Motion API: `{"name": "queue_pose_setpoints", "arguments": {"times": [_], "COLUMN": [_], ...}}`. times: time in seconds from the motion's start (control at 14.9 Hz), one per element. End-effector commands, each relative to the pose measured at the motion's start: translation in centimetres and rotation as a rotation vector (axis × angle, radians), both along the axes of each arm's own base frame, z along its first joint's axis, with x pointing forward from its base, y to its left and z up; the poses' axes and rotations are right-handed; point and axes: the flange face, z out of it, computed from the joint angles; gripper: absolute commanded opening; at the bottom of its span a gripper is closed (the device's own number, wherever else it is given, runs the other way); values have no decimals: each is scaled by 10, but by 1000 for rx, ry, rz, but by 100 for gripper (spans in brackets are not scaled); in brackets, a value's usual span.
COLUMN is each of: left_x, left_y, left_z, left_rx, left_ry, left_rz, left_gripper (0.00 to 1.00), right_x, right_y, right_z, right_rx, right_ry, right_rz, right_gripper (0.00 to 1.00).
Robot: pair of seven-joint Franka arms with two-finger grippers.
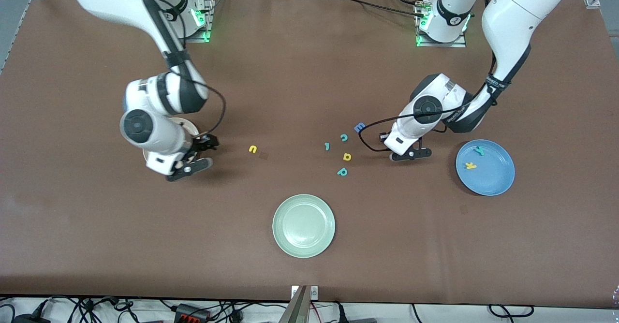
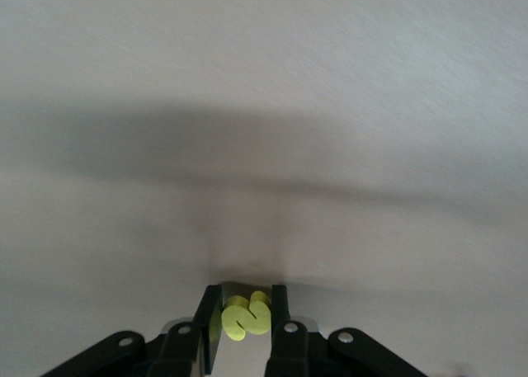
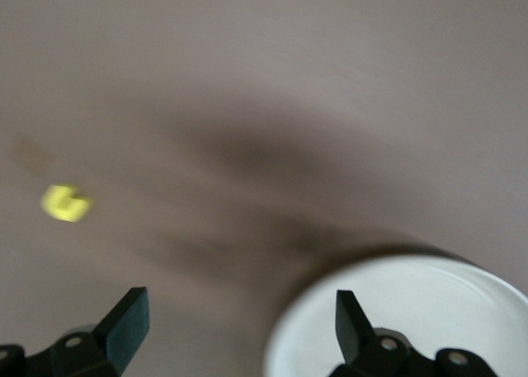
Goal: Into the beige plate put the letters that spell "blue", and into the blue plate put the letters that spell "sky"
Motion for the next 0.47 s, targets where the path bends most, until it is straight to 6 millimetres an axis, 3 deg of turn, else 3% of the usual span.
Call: {"name": "queue_pose_setpoints", "arguments": {"times": [0.0, 0.13, 0.2, 0.4], "left_x": [32, 53, 63, 83], "left_y": [20, 46, 63, 136], "left_z": [45, 65, 73, 77], "left_rx": [105, 121, 113, 52], "left_ry": [43, 76, 85, 99], "left_rz": [-83, -134, -169, -291], "left_gripper": [9, 9, 9, 9], "right_x": [-3, -11, -16, -27], "right_y": [46, 61, 71, 89], "right_z": [-12, -22, -25, -36], "right_rx": [-4, -12, -20, -68], "right_ry": [3, 17, 22, 27], "right_rz": [65, 72, 35, -241], "right_gripper": [100, 96, 83, 74]}}
